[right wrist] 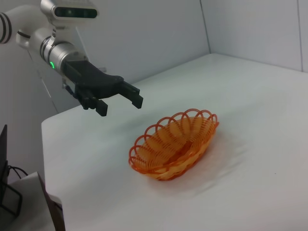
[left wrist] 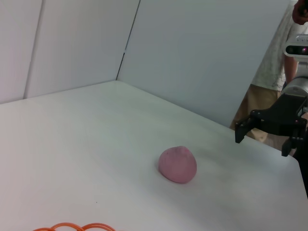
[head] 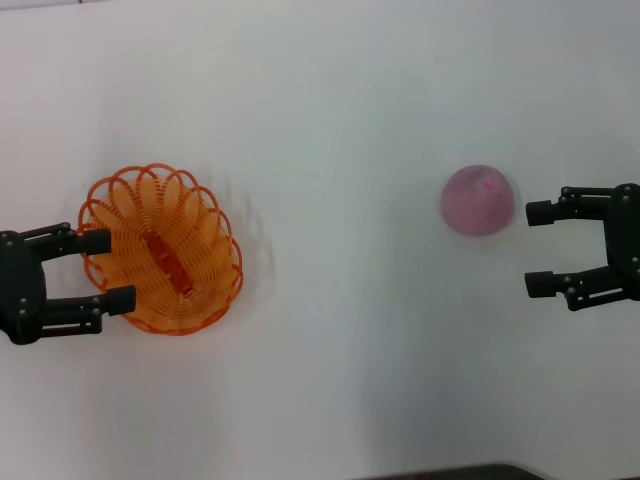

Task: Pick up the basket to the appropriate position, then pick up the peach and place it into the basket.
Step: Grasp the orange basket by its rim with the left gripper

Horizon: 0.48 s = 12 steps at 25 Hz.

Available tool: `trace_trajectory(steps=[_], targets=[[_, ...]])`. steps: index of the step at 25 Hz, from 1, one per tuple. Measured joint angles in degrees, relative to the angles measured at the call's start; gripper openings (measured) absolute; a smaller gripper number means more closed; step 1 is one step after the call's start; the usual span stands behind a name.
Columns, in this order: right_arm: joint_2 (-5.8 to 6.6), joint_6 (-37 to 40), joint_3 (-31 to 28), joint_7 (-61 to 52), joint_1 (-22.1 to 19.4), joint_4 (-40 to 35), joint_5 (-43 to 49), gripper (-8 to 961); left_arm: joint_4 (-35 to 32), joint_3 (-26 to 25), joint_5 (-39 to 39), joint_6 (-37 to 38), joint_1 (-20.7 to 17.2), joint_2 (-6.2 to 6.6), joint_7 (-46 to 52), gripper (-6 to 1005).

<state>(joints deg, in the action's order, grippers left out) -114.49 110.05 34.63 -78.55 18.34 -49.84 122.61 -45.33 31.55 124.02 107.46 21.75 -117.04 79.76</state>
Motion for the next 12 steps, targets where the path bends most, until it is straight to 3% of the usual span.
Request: trace_trajectory(steps=[12], targets=[[-0.14,-0.1,0.2,-0.9,0.5,0.0,0.0,942,-0.3,0.0,0.0,0.9,0.1,-0.03,0.1,851]])
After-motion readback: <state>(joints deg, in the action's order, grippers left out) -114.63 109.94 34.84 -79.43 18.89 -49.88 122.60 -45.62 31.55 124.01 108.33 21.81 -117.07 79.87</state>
